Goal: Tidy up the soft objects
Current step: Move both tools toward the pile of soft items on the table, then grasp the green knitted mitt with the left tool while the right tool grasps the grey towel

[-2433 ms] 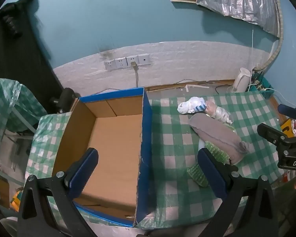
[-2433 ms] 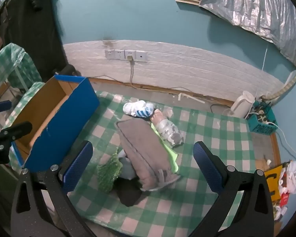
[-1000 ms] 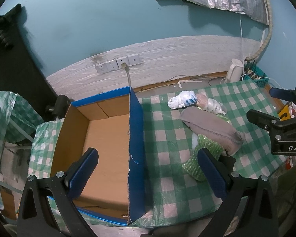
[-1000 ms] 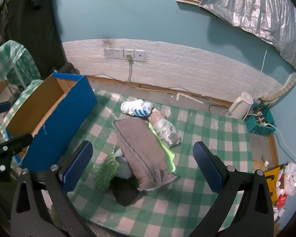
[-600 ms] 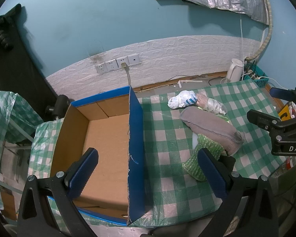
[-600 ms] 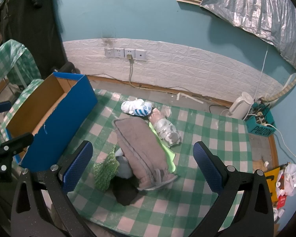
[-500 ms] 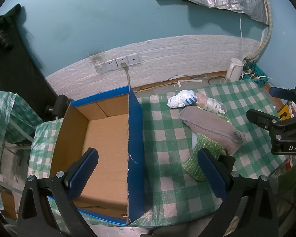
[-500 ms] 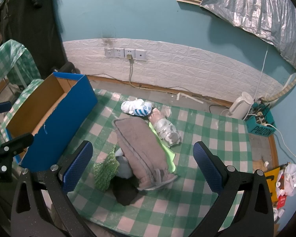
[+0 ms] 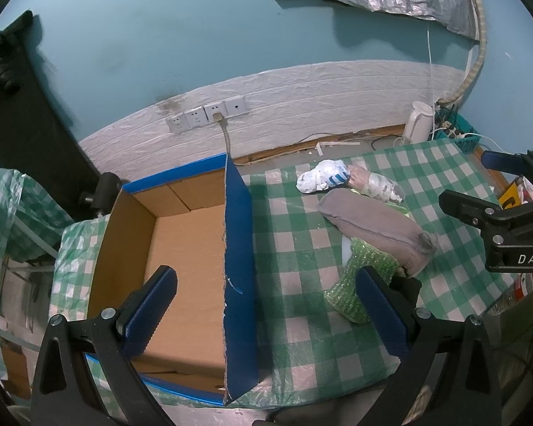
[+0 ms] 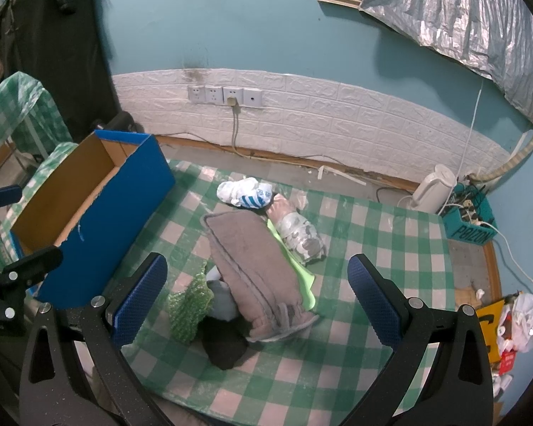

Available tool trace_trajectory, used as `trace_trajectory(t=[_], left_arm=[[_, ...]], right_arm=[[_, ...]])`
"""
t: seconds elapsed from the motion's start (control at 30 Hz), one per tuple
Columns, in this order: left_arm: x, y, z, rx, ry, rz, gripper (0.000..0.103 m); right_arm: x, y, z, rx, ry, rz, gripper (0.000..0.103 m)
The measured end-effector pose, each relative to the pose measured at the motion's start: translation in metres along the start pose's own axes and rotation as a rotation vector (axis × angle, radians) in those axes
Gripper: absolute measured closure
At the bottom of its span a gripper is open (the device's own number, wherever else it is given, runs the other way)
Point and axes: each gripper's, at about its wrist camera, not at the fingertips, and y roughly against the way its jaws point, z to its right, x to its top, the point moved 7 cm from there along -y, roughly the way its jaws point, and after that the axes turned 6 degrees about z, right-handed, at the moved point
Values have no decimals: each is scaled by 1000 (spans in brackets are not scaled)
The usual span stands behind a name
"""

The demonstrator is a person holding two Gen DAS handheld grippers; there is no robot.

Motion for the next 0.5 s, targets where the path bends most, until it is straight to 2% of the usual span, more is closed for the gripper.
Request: trace_trajectory(t=[0.5], left_arm=[[-8,-11,19,-29,-49,-38,1]], right_arm=[[-6,-4,5,-1,-1,-14,2]])
